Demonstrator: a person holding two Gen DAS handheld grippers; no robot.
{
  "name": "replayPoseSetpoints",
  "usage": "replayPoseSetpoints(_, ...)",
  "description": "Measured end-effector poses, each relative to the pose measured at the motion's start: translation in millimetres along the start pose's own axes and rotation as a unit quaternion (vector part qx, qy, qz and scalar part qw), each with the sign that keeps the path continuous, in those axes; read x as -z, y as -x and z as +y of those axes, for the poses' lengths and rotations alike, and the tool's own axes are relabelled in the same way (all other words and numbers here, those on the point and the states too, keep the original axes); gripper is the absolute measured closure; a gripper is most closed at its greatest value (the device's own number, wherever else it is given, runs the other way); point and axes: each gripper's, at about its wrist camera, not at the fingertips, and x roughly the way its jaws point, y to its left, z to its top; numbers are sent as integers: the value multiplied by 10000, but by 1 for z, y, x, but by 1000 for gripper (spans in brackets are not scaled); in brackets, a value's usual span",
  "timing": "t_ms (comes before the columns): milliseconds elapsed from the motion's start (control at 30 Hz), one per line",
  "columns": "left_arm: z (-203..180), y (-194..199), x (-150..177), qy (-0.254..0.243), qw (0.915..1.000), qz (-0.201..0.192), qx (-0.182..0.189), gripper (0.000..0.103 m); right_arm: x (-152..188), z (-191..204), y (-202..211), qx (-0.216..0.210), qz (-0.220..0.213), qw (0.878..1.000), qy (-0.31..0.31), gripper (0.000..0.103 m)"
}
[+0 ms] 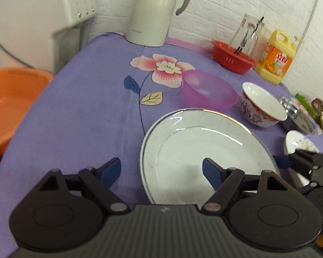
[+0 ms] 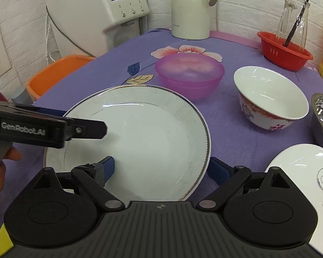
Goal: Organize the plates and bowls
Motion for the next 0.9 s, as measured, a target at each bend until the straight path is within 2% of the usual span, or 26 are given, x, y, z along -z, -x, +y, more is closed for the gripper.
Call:
replayPoseSetpoints(233,-7,-3,1,-329,9994,-3,-145,25,-1,-3,-6,-131,0,9998,130,0)
replayPoseSetpoints(500,-10,0,5,-436,9990,47,-71,25,2,-11,3,-207,214,9994,172,0)
replayPoseSetpoints(667,-26,-6,7,-683,9976,30,-52,26,3,1,0,-233,106,9994,250,0)
replayPoseSetpoints(800,-28,-7,8,-695,9975,29,-76,25,4,5,-1,-344,78,9987,358,0)
replayPoseSetpoints(900,-29,-7,4,-558,9983,49,-132,25,1,6,-1,-230,88,9994,230,0)
